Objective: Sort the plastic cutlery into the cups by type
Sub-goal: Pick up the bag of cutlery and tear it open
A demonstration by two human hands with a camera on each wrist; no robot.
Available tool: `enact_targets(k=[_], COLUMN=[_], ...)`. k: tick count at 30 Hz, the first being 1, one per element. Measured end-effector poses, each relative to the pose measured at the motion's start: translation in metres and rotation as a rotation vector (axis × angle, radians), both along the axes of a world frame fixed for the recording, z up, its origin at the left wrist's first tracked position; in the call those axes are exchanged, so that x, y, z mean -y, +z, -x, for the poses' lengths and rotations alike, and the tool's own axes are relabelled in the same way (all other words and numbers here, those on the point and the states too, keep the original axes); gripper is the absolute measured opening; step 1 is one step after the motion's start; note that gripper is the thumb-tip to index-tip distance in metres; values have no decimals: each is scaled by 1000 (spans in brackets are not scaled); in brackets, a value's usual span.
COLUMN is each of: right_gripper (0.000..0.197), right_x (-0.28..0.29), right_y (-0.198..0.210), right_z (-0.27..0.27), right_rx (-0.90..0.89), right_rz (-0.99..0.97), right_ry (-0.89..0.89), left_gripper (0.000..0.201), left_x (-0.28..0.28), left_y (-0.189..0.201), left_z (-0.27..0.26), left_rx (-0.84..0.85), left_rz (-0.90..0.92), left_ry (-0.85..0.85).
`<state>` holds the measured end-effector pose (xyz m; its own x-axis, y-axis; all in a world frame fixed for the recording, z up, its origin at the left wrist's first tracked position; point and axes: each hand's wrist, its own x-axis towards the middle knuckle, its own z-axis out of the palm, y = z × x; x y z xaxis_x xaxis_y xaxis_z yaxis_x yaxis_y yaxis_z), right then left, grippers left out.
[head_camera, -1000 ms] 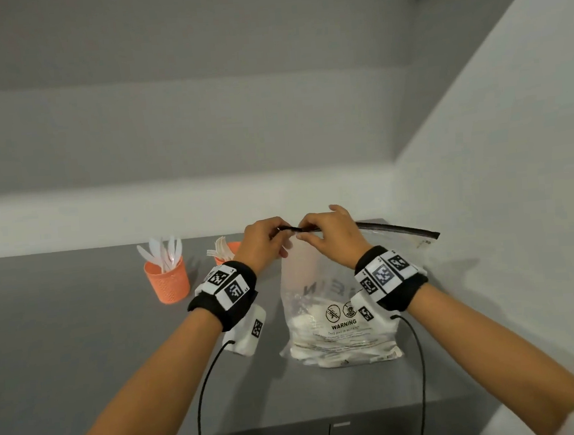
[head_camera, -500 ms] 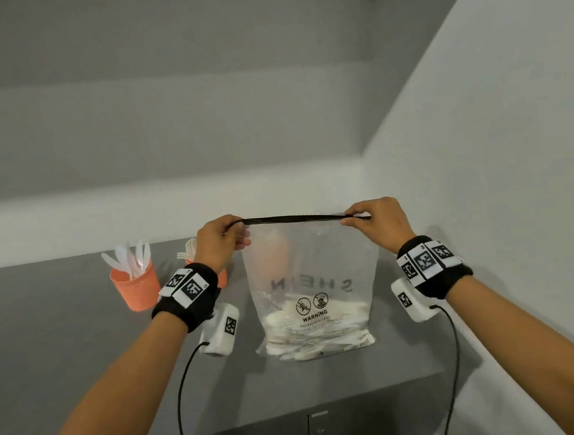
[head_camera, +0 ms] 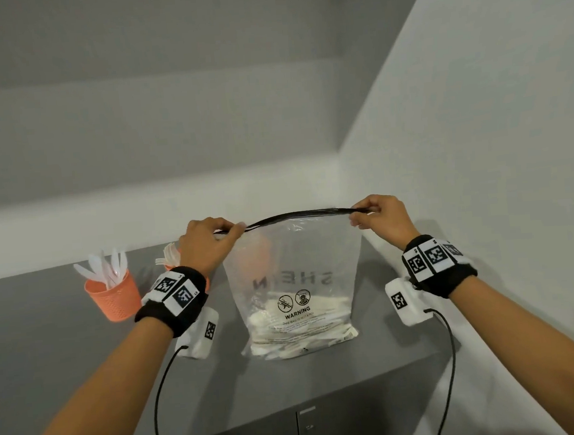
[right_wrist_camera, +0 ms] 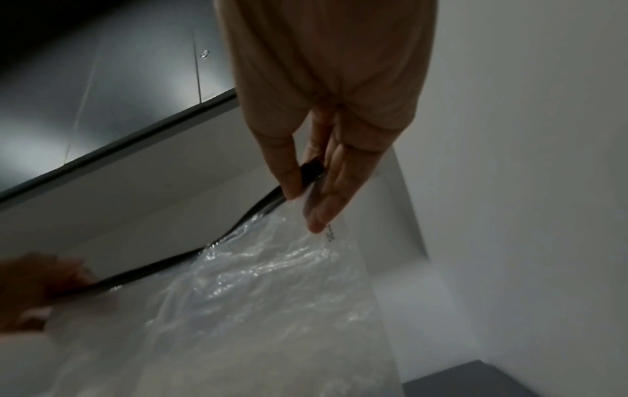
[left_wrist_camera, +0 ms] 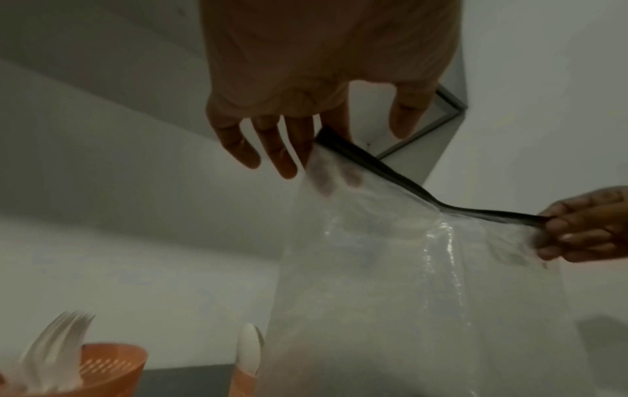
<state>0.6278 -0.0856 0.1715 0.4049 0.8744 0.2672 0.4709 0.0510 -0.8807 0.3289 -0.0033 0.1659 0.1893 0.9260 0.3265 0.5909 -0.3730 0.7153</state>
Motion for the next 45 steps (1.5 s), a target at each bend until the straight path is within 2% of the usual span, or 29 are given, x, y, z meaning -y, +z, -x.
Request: enact_targets(k=[1,3,5,7,11,14,18,21,22,23,26,29,31,33,34,35,36,38,39,41,43,45], right_gripper=[10,5,12,20,10,16,25,21,23,23,9,23,26,24,23,22,22,20,22,35,39,40], right_x=[0,2,6,8,11,16,17,13,11,9,5,1,-2,0,2,6,10,21,26,34,40,41], right_y=[-1,-1,-1,-1,0,4,1,-8,-10,-12,-12,-15,-17,-21,-25,-30,-36,-51,-59,-75,-84,-87], right_z=[1,2,4,4,7,8,13,16,15,14,17,25,32,37,38,38,38,43,48,58,64,56], right_rx=[26,52,42,52,114,143,463,511,427,257,-443,-827,-1055,-1276,-1296,-1240,-1133,-825,-664,-394,-279,-392], right_rz=[3,-6,-36,-39,-20,35,288,364,359,343,264,198,173,158,181,227,300,495,582,724,811,827], right_ry=[-10,-30,-24,-28,-26,-2,36,-33,-43,-35,35,108,109,97,121,164,228,384,455,546,574,555], left_gripper=[49,46,39,37,29,23,21,23,25,29,41,38,32,28,30,31,29,20,17,19,22,26], left_x=[0,0,2,3,4,4,12,18,19,18,13,7,5,2,0,-3,-8,-12,-11,-6,0,5], left_y=[2,6,10,13,17,19,17,7,4,1,-11,-35,-52,-64,-65,-66,-68,-69,-68,-66,-67,-70], left_z=[-4,-15,-27,-36,-49,-59,-72,-76,-75,-72,-58,-46,-39,-32,-28,-24,-20,-19,-20,-26,-32,-35], left_rx=[-113,-277,-344,-366,-433,-517,-395,-430,-465,-521,-769,-996,-1069,-978,-877,-722,-493,95,337,724,912,934], left_rz=[-55,-121,-145,-151,-159,-168,-235,-331,-341,-346,-307,-104,47,184,254,342,456,726,823,985,1112,1120], left_ry=[15,14,-11,-38,-138,-202,-244,-267,-273,-273,-220,-160,-140,-97,-65,-13,42,122,136,130,123,128])
